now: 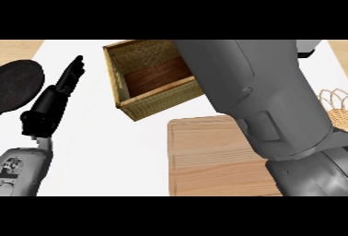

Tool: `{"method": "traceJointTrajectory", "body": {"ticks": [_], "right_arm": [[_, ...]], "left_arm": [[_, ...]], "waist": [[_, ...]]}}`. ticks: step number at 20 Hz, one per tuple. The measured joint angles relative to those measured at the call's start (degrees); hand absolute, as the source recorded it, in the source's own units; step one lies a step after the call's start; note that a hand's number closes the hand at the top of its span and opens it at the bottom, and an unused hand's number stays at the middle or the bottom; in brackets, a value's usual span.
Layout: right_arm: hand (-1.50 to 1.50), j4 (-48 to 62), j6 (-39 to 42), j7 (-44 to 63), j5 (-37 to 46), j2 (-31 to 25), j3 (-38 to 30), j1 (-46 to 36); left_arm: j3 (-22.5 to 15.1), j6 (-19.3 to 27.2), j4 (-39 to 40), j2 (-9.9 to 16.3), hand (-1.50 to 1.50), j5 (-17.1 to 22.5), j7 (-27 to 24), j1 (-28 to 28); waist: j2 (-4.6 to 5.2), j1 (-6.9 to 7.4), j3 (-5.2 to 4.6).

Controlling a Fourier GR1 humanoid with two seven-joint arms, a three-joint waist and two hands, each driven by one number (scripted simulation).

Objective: Pick the squash from the cutting board and place it in the basket

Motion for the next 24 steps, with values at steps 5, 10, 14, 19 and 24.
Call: {"method": "traceJointTrajectory", "body": {"ticks": [5, 10, 14, 19, 24], "right_arm": [[-1.5, 5.75, 0.5, -0.44, -3.63, -0.07, -2.73, -2.93], [-1.5, 9.38, -1.97, -0.81, -6.72, -0.14, -3.87, -5.3], [-1.5, 9.21, -6.12, -2.09, -6.0, -0.21, -3.48, -6.56], [-1.5, 5.5, -14.08, -2.81, -1.56, -1.44, -3.55, -6.5], [-1.5, 1.61, -20.82, -2.28, 4.44, -3.66, -3.68, -5.0]], "left_arm": [[0.12, 0.05, 0.1, -0.2, 0.0, -0.18, -0.43, 0.24], [0.15, 0.06, -0.03, -0.41, 0.0, -0.4, 0.09, -0.18], [0.38, 0.02, 0.06, -0.26, 0.0, -0.62, -0.21, 0.09], [1.02, 0.11, 0.3, 0.02, 0.0, -0.57, -0.59, 1.14], [2.14, 0.5, 0.08, 0.52, 0.0, -0.42, -0.64, 2.33]], "waist": [[0.0, -0.21, 0.07], [0.0, -0.15, 0.1], [0.01, -0.45, 0.11], [-0.25, -1.79, 0.14], [-0.77, -3.25, 0.21]]}}
